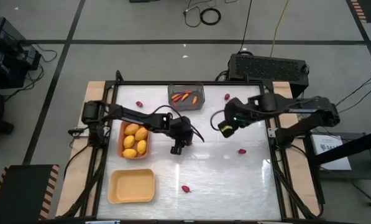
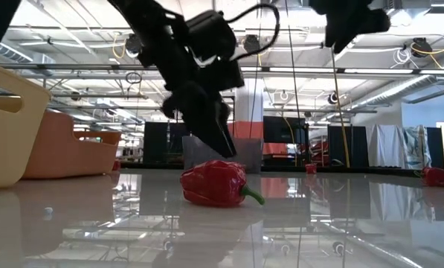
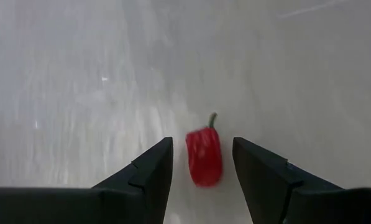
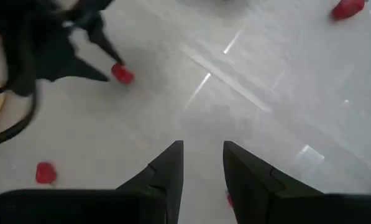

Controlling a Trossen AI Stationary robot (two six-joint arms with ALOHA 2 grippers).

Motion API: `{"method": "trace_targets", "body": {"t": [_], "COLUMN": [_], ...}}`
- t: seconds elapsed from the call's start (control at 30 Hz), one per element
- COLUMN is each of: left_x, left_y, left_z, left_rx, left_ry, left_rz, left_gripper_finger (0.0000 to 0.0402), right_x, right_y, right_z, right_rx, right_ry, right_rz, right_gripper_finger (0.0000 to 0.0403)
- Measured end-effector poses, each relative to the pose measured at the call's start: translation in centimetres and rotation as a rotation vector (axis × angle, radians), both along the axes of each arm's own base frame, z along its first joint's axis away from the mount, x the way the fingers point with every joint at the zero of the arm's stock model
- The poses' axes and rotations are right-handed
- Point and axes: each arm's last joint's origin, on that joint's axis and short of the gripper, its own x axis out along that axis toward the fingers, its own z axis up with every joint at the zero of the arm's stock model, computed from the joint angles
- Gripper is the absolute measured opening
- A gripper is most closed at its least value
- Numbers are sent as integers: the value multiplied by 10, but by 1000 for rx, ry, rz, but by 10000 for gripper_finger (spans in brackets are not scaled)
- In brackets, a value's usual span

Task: Sort produce into baskets
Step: Put the red bell pepper into the yellow bin

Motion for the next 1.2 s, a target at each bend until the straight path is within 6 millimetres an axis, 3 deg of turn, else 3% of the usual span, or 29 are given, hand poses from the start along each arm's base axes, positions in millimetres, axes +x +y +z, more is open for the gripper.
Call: {"method": "trace_targets", "body": {"t": [0.37, 0.63, 0.87, 1.03, 1.2], "left_x": [7, 9, 9, 4, -6], "left_y": [0, 0, 0, 0, -5], "left_z": [-27, -32, -32, -18, 24], "left_rx": [-30, -74, -106, -148, -234], "left_ry": [45, 53, 58, 92, 95], "left_rz": [48, 113, 162, 221, 241], "left_gripper_finger": [176, 174, 126, 94, 87], "right_x": [-17, -20, -21, -21, -18], "right_y": [13, 14, 14, 13, 14], "right_z": [8, 10, 10, 10, 11], "right_rx": [-54, -83, -108, -119, -131], "right_ry": [16, 21, 36, 41, 20], "right_rz": [73, 149, 214, 241, 268], "right_gripper_finger": [105, 105, 105, 105, 105]}}
